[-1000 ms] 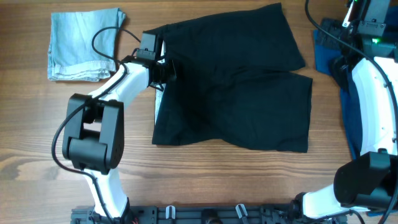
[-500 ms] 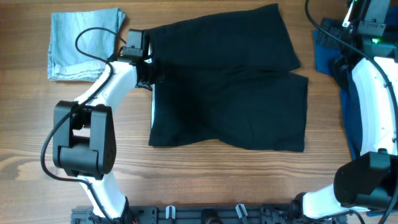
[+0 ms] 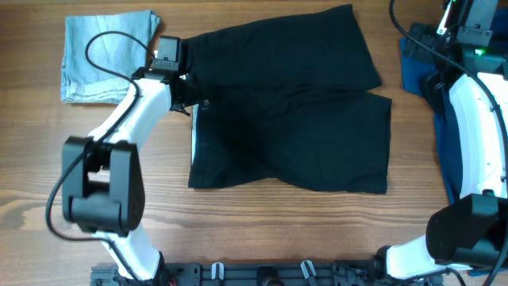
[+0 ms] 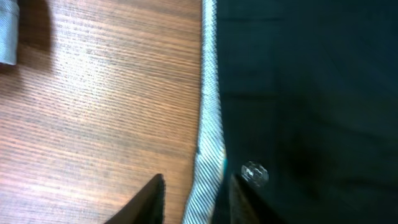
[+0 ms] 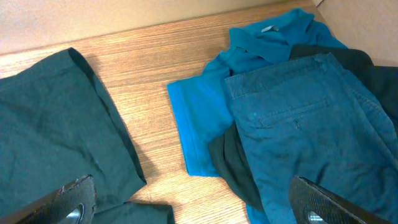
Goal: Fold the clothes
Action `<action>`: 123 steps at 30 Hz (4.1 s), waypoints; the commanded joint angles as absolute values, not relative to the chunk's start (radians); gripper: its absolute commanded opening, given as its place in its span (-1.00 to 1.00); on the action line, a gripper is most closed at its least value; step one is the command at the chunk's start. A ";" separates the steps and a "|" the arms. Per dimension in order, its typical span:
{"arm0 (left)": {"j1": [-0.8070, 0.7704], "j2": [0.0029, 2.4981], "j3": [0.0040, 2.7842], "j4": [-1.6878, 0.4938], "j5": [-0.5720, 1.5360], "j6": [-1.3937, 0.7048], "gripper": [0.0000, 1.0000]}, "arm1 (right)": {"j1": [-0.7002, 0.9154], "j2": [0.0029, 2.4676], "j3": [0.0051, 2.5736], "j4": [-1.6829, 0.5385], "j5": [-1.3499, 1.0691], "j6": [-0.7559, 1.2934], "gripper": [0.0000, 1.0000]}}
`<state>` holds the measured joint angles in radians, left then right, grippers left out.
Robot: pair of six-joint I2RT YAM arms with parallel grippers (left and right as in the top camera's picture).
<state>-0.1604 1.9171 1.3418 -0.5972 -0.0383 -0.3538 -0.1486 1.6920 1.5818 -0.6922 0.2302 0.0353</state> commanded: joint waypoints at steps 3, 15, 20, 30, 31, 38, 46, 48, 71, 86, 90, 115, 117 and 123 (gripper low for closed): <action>-0.160 1.880 1.359 -0.732 0.119 -0.352 -0.21 | -0.148 1.702 1.579 -0.691 0.250 0.026 0.99; -0.160 2.032 1.359 -0.802 0.194 -0.344 -0.29 | -0.148 1.702 1.579 -0.692 0.250 0.027 0.99; -0.154 2.007 1.360 -0.882 0.189 -0.344 -0.64 | -0.148 1.702 1.579 -0.693 0.250 0.026 0.99; -0.152 1.901 1.415 -1.026 0.065 -0.345 -0.25 | -0.147 1.702 1.579 -0.693 0.250 0.027 0.99; -0.155 1.863 1.415 -1.028 0.101 -0.345 -0.25 | -0.147 1.702 1.579 -0.693 0.250 0.026 1.00; -0.197 1.767 1.389 -1.171 0.275 -0.261 -0.38 | -0.147 1.702 1.579 -0.693 0.250 0.027 0.99; -0.226 1.767 1.129 -1.056 0.279 -0.300 -0.31 | -0.147 1.702 1.579 -0.693 0.250 0.026 0.99; -0.227 1.767 1.071 -1.047 0.303 -0.300 -0.31 | -0.147 1.702 1.579 -0.693 0.250 0.026 1.00; -0.251 1.320 0.883 -0.876 0.348 -0.440 -0.48 | -0.148 1.703 1.579 -0.694 0.250 0.027 0.99; -0.251 1.118 0.883 -0.811 0.141 -0.483 -0.34 | -0.148 1.702 1.579 -0.782 -0.411 0.026 0.99; -0.251 1.137 0.883 -0.811 0.140 -0.479 -0.28 | -0.148 1.702 1.575 -1.025 -0.393 0.030 1.00; -0.251 1.155 0.883 -0.778 0.102 -0.479 0.33 | -0.158 1.702 0.874 -0.968 -0.135 0.469 0.52; -0.251 1.155 0.883 -0.781 0.094 -0.476 0.36 | -0.159 1.702 0.858 -0.943 -0.135 0.479 0.47; -0.251 1.156 0.883 -0.804 0.010 -0.476 0.38 | -0.181 1.702 0.855 -0.971 -0.027 0.474 0.69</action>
